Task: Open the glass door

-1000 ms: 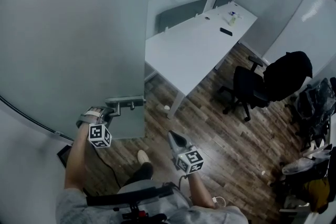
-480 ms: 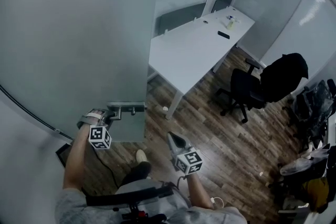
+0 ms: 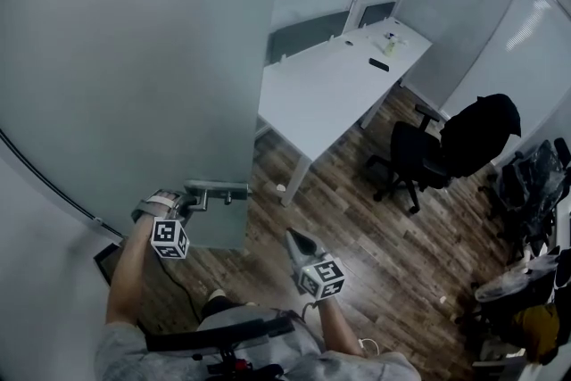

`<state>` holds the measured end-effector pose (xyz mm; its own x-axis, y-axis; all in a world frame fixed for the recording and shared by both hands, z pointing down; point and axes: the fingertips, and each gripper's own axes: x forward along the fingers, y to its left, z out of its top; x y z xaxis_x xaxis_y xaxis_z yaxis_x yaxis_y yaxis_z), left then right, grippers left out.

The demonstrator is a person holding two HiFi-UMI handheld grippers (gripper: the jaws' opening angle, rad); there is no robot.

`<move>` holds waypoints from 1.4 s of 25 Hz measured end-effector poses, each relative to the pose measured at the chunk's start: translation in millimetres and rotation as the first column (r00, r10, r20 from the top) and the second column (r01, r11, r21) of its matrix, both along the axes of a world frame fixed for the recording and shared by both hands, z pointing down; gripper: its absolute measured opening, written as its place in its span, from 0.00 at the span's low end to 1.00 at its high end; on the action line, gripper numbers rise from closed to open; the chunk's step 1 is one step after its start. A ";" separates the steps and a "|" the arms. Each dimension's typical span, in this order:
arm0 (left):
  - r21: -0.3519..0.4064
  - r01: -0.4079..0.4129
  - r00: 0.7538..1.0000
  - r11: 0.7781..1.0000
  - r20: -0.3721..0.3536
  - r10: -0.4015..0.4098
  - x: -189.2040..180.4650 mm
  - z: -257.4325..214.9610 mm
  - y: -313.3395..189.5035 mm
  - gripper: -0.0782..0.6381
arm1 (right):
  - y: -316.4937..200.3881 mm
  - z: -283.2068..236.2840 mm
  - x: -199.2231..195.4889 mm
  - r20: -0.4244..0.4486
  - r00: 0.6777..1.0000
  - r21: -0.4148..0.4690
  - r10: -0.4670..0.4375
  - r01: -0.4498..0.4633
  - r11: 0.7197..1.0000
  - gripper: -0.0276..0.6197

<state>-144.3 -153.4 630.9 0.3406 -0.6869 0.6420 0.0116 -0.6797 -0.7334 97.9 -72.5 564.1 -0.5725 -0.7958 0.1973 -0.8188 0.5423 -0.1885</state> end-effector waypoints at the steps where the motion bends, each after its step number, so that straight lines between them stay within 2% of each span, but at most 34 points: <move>1: -0.001 -0.002 1.000 1.000 0.000 0.002 0.7 -0.2 2.6 0.13 | 0.1 -0.5 -0.9 -0.001 1.000 0.003 -0.003 0.003 1.000 0.05; 10: 0.013 -0.033 0.999 0.999 0.008 0.033 3.9 4.7 26.7 0.14 | 10.8 -11.6 -21.8 -0.022 0.999 0.039 -0.026 0.027 0.999 0.05; 16: 0.022 -0.075 0.997 0.997 0.026 0.075 0.6 3.2 42.3 0.12 | 29.4 -27.1 -26.6 -0.008 0.999 0.075 0.046 -0.045 0.996 0.05; 23: 0.031 -0.112 0.993 0.993 0.023 0.112 -0.1 -0.1 62.5 0.12 | 64.5 -29.6 -27.5 0.006 0.992 0.067 0.123 -0.123 0.990 0.05; 35: 0.051 -0.166 0.986 0.985 0.029 0.165 -4.7 -0.1 105.9 0.12 | 124.6 -13.1 -30.4 0.007 0.986 0.049 0.169 -0.170 0.984 0.05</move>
<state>-148.9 -47.5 630.7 0.4370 -0.6556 0.6158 0.1387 -0.6274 -0.7663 67.5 52.1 551.0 -0.4291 -0.8900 0.1542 -0.8991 0.4044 -0.1677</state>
